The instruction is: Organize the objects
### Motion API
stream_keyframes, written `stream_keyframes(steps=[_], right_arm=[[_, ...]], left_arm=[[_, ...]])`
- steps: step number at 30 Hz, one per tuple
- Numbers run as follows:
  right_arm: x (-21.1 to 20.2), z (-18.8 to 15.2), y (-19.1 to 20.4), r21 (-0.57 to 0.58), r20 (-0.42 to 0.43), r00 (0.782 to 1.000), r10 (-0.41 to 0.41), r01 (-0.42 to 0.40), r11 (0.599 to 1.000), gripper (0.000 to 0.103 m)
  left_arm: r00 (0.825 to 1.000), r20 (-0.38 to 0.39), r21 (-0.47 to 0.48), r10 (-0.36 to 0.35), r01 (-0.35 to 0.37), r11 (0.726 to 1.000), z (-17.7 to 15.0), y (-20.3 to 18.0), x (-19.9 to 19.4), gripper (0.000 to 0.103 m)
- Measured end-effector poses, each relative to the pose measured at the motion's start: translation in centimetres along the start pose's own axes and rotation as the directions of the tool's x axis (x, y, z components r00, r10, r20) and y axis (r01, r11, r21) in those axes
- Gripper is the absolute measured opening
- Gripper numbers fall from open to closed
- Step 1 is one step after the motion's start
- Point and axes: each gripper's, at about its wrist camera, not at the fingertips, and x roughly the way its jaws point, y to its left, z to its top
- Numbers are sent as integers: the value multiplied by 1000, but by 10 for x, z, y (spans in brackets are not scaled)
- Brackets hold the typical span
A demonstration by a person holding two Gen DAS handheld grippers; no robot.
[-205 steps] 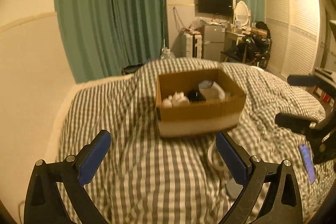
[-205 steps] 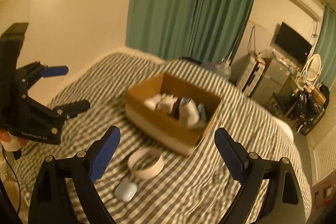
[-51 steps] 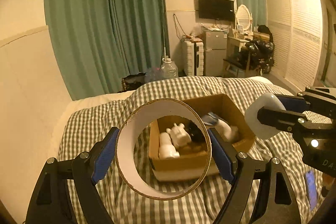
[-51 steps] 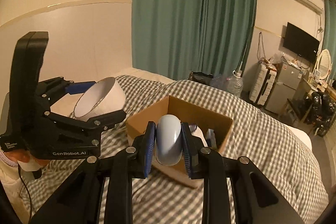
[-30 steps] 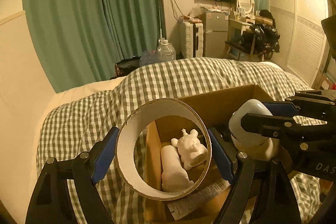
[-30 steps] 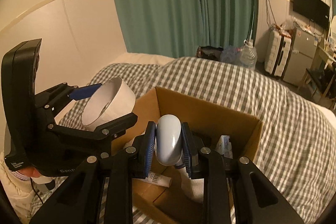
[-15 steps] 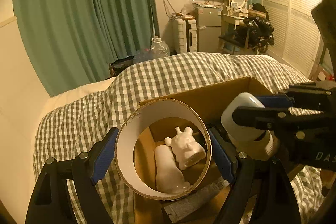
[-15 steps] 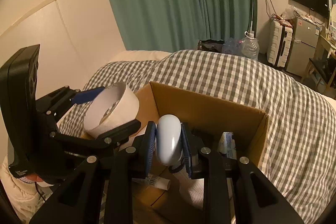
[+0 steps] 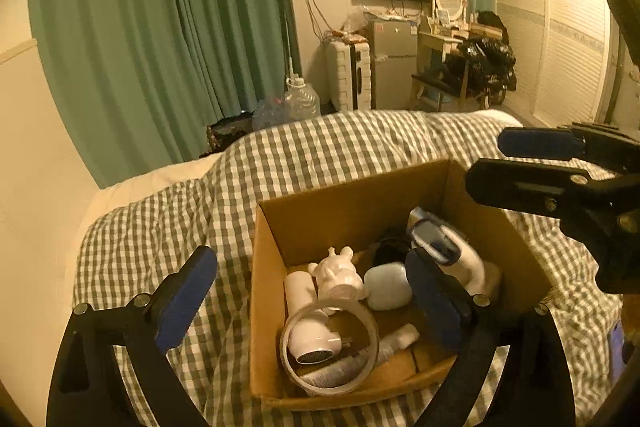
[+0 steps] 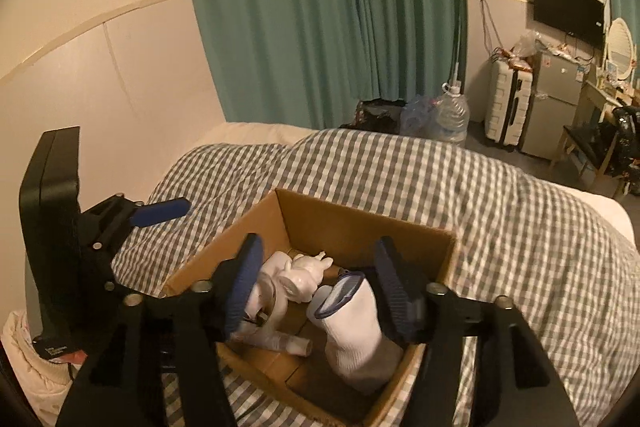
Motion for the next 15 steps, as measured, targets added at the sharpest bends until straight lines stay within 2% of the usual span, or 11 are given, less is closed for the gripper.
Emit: stream_keyframes(steps=[6,9,15], right_arm=[[-38,8,7,-13,42,999,-22,22,1000,64],[-63,12,12,-19,78,996,-48,50,999,74],[-110,22,21,1,147,983,-108,109,994,84]], left_arm=[[998,68,-18,19,-18,1000,16,2,-41,99],[994,109,-31,28,-24,999,23,2,-65,100],[979,197,-60,49,-38,997,36,1,-115,101]])
